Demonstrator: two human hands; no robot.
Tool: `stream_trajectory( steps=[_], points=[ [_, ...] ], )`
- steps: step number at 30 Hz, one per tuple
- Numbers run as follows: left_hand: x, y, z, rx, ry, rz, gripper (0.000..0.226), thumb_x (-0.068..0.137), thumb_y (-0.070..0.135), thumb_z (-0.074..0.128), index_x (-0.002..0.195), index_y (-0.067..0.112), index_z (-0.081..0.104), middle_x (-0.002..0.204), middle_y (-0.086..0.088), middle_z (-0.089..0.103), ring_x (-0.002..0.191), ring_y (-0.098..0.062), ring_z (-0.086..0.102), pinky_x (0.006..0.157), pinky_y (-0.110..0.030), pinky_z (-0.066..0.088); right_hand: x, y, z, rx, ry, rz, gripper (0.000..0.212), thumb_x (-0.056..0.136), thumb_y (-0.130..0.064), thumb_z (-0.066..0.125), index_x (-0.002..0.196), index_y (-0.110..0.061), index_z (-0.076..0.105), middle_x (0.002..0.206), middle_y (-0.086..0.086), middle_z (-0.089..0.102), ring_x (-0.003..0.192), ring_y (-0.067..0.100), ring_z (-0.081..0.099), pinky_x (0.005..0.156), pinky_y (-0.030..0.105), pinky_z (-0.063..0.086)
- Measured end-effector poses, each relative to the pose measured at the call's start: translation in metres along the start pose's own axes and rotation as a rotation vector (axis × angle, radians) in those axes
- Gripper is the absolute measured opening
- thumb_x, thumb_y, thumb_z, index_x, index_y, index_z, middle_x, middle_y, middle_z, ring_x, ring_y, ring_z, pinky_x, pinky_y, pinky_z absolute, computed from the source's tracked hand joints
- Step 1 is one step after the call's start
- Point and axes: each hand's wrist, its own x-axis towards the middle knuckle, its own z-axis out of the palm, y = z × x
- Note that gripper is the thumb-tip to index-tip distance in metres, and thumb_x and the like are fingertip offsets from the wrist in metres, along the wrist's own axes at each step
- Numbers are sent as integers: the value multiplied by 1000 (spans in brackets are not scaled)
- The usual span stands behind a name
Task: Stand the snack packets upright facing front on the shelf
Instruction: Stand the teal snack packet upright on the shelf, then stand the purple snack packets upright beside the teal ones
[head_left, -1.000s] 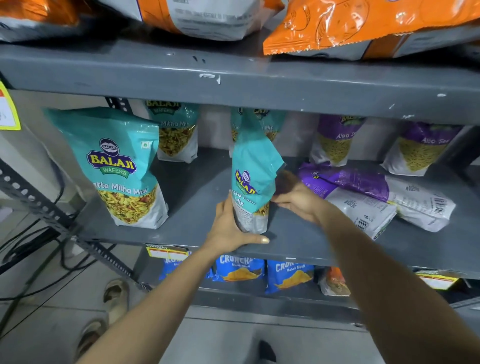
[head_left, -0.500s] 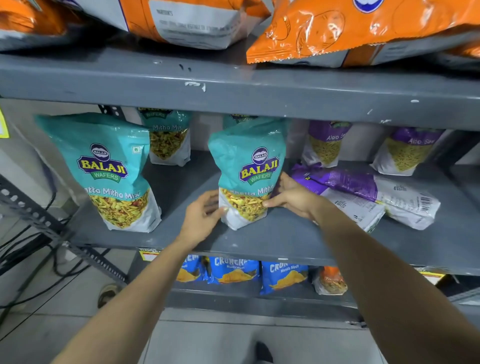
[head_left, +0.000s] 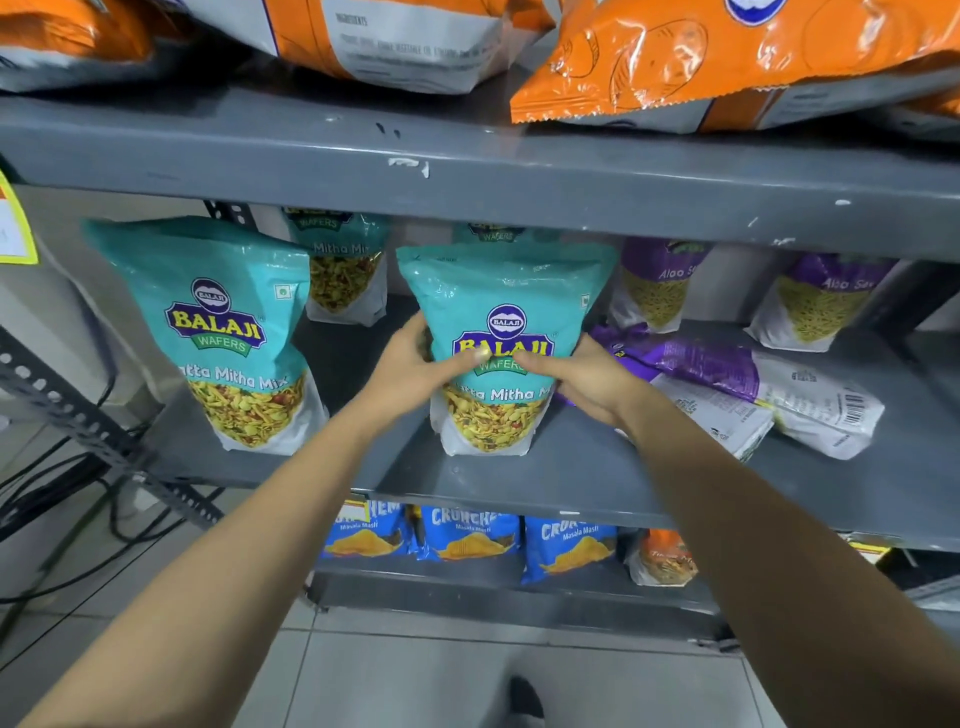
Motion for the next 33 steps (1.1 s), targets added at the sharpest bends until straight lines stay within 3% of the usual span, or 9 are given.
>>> stream_trajectory(
  steps=[4,8,11,16,20,24,27,30,33],
  points=[
    [7,10,4,17,77,43,44,77,22,84,117,14,67,107,5,77,99,-11,74,82,-28,60,4,-1,13,-29,143,-49,41,66,-10,86,103,-20,72,110,6,77,101,22,74,93,43,57],
    [12,21,-5,-104,153,75,25,85,15,75,109,15,66,96,13,78,92,-3,74,76,-20,57,5,-19,14,44,164,-92,52,60,-21,89,109,-16,70,108,3,78,99,20,75,79,31,60],
    [19,41,-5,-168,245,165,15,88,8,71,102,12,68,91,14,79,87,-4,75,74,-18,57,7,-31,19,57,250,-161,31,74,-14,84,102,-19,71,96,-5,80,91,13,76,71,22,59],
    [3,41,8,-135,405,193,15,87,17,74,97,16,62,86,14,74,78,10,67,71,-9,51,-4,-32,14,33,227,-138,18,91,-26,68,108,-23,67,113,-1,76,107,15,71,91,34,57],
    [-40,9,21,47,705,100,38,86,32,74,79,11,43,67,4,40,56,-2,39,64,-22,36,-33,-28,-35,-161,565,-166,16,94,-35,63,97,-22,71,103,5,74,89,3,71,84,21,54],
    [-72,-18,69,83,607,12,42,95,32,63,62,15,44,56,0,43,56,-16,41,60,-35,38,-77,-10,-108,-782,826,-26,16,86,-23,73,74,-13,76,67,11,72,69,12,65,62,17,46],
    [-79,-26,126,57,441,-117,35,96,36,58,64,22,56,54,-2,61,48,-24,56,55,-38,51,-89,-6,-147,-1233,735,96,12,84,-19,71,84,-11,80,84,19,77,84,32,72,71,30,48],
    [-56,-36,182,45,186,-390,28,94,43,59,77,21,63,73,-6,69,52,-20,62,59,-47,61,-85,-12,-166,-1345,642,124,13,81,-21,70,82,-14,80,90,16,77,90,36,70,74,30,49],
    [-18,-34,222,-129,91,-725,50,89,57,60,106,9,59,99,-11,63,69,-23,64,64,-38,63,-80,-15,-188,-1351,498,269,26,83,-37,66,79,-14,77,93,12,76,96,31,68,73,26,43]
  ],
)
